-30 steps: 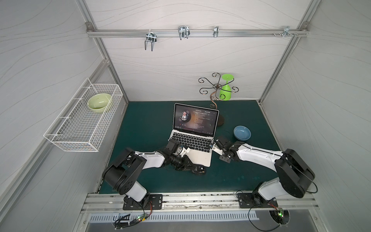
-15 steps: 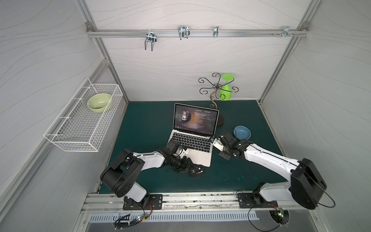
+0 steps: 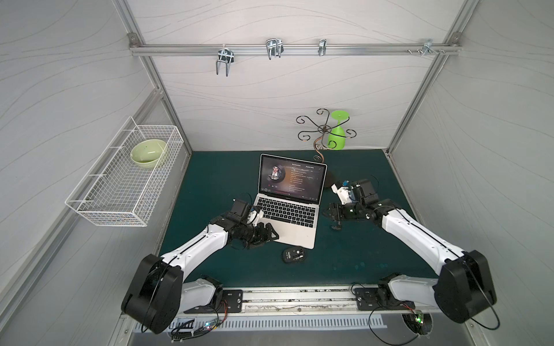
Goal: Remove the wireless mouse receiver from the laptop
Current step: Place the lid at the center of the board, then adjust the laptop at the center of the board.
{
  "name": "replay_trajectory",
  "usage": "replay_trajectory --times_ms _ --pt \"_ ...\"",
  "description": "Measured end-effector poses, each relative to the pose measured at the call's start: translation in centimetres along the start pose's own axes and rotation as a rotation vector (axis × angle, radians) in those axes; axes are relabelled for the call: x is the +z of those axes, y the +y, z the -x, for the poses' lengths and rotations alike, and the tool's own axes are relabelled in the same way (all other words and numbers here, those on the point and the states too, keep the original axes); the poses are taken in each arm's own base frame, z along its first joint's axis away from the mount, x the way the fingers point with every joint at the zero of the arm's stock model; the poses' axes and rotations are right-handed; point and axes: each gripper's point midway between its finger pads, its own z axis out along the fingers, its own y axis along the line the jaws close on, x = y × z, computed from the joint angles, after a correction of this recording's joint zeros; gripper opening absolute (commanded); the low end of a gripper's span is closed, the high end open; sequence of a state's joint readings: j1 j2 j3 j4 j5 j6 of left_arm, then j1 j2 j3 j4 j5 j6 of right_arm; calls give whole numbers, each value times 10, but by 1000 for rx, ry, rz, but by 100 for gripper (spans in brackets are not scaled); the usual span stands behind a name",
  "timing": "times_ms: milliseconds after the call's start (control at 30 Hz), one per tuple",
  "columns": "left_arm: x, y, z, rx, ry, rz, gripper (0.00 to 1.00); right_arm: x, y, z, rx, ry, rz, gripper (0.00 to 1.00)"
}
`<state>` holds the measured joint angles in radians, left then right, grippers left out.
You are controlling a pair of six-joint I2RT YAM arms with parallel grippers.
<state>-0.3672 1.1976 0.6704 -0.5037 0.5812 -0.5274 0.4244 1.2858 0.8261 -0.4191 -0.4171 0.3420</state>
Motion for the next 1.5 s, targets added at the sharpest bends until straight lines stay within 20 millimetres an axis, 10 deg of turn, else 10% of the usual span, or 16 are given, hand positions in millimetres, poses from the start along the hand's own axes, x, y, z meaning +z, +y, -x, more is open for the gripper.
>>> replay_trajectory --times_ms 300,700,1500 --pt "-62 32 76 -35 -248 116 82 35 -27 -4 199 78 -31 65" --pt "-14 79 105 5 -93 205 77 93 -40 3 251 153 -37 65" --pt "7 102 132 -20 -52 182 74 120 -31 43 296 142 19 64"
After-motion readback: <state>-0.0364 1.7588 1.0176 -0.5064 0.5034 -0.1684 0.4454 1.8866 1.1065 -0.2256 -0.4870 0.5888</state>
